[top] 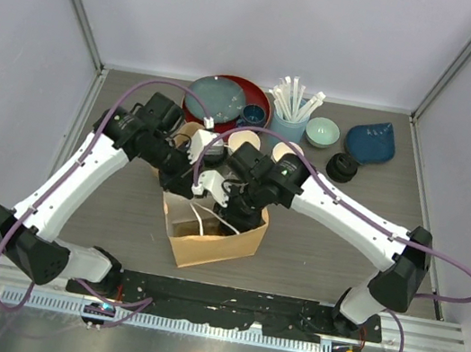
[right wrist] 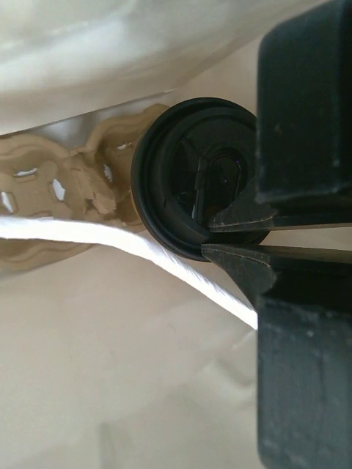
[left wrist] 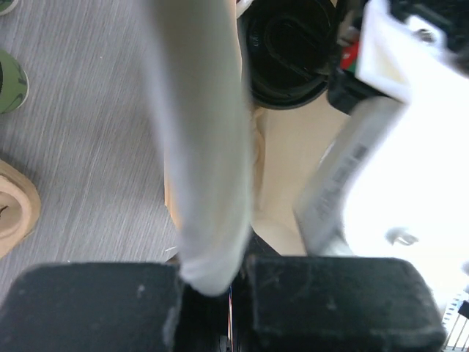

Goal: Pack the takeout coffee

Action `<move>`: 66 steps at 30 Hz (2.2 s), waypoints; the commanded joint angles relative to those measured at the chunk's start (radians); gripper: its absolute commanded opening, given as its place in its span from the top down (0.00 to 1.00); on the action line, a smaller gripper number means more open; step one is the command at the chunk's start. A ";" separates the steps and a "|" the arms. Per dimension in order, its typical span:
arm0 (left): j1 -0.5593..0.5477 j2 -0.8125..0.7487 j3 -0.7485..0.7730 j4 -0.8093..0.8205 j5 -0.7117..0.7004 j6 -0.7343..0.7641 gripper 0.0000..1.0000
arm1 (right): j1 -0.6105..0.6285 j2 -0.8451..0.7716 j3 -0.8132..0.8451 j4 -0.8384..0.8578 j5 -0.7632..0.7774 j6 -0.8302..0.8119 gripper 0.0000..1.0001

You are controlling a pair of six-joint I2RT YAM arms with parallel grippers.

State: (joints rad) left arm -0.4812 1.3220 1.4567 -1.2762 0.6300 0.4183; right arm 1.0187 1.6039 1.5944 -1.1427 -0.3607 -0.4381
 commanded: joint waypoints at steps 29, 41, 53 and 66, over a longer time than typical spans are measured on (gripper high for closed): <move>-0.005 0.009 0.041 0.028 0.010 0.008 1.00 | 0.015 0.047 -0.134 0.199 0.120 0.018 0.99; -0.004 0.005 0.037 0.026 0.002 0.013 1.00 | 0.020 0.021 -0.212 0.264 0.109 0.019 0.99; -0.004 -0.009 0.042 0.020 -0.016 0.016 1.00 | 0.018 0.019 -0.249 0.290 0.082 0.007 0.99; -0.004 -0.009 0.045 0.017 -0.032 0.023 1.00 | 0.009 0.022 -0.277 0.296 0.075 0.007 0.99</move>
State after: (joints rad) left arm -0.4759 1.3468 1.4815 -1.2751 0.5686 0.4271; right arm 1.0302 1.6295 1.3441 -0.8528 -0.2825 -0.4194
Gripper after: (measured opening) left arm 0.009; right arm 0.143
